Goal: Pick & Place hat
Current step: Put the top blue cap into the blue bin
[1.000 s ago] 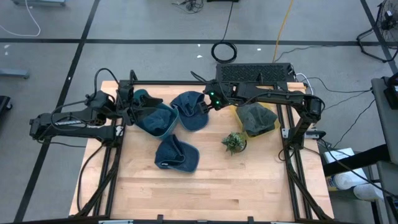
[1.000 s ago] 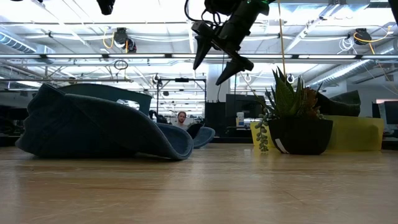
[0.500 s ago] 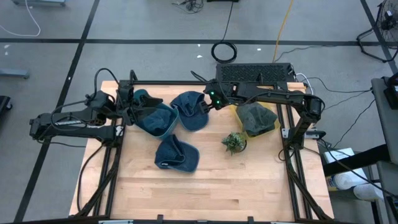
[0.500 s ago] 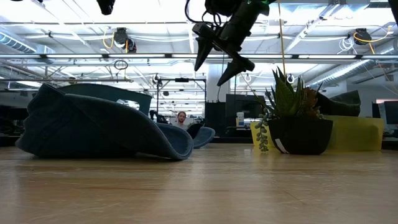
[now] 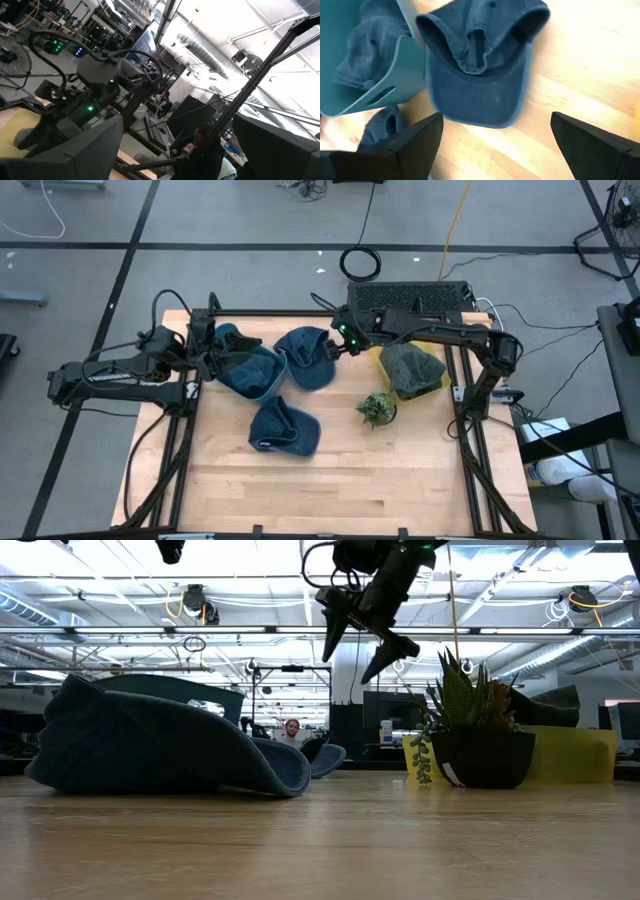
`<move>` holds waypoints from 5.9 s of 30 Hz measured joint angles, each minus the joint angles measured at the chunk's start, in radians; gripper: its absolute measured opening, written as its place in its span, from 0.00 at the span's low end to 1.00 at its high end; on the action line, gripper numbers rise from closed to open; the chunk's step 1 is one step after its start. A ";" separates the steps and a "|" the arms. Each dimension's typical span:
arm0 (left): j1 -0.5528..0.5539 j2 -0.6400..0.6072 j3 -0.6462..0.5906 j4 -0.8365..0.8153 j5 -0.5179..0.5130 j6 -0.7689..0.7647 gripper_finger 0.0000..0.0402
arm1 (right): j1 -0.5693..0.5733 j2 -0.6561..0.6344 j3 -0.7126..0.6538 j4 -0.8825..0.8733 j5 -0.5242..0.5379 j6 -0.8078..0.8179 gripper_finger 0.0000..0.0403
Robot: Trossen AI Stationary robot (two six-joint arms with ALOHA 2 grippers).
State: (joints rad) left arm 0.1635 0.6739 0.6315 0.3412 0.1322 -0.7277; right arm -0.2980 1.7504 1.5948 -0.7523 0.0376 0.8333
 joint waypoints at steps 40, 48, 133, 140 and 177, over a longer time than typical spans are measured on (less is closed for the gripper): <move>0.022 0.000 0.000 0.010 -0.002 -0.003 0.96 | -0.062 0.120 -0.433 0.620 -0.170 0.084 0.89; 0.048 0.000 0.000 0.019 -0.001 0.007 0.96 | -0.062 0.144 -0.430 0.674 -0.179 0.088 0.89; 0.047 0.000 0.000 0.021 0.010 -0.012 0.96 | -0.035 -0.139 -0.433 0.390 -0.061 -0.144 0.00; 0.047 0.000 0.000 0.021 0.023 -0.013 0.96 | -0.009 -0.183 -0.432 0.366 -0.063 -0.251 0.00; 0.183 0.000 0.000 -0.106 0.018 0.029 0.96 | 0.026 -0.544 -0.431 0.324 0.020 -0.605 0.00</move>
State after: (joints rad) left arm 0.3466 0.6739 0.6315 0.2348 0.1504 -0.6986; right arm -0.2720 1.2062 1.1637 -0.4284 0.0573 0.2285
